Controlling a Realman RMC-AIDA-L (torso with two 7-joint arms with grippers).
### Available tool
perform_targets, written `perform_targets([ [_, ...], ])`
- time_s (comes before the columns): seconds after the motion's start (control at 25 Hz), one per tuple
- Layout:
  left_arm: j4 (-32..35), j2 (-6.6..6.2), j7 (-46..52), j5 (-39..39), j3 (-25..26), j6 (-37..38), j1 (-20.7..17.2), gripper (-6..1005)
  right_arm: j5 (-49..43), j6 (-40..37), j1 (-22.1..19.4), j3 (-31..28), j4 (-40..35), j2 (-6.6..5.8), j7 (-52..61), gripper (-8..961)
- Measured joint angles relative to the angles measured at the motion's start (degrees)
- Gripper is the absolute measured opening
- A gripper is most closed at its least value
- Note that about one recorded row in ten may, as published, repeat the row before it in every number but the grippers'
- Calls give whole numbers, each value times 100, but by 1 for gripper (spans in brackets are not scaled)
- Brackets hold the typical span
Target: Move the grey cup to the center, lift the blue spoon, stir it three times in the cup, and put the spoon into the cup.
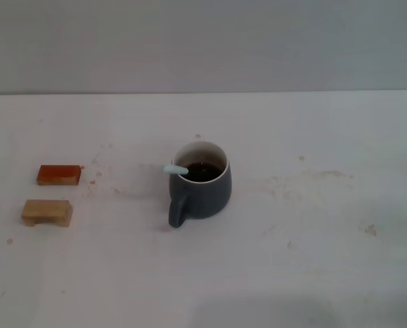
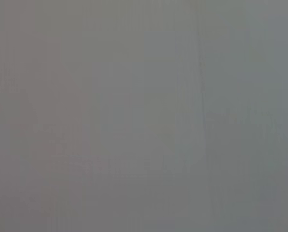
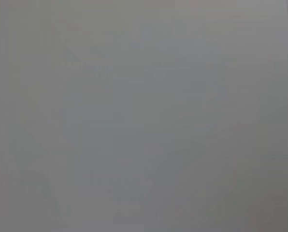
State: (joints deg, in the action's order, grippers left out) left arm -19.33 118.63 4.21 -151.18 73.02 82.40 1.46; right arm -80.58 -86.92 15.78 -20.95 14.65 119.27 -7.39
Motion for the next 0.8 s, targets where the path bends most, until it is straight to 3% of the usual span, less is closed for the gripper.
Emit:
perform_targets([
  [0.8,-1,10,1,0,-91,78,-102,815,0,0,-47,3,3,0,42,-1],
])
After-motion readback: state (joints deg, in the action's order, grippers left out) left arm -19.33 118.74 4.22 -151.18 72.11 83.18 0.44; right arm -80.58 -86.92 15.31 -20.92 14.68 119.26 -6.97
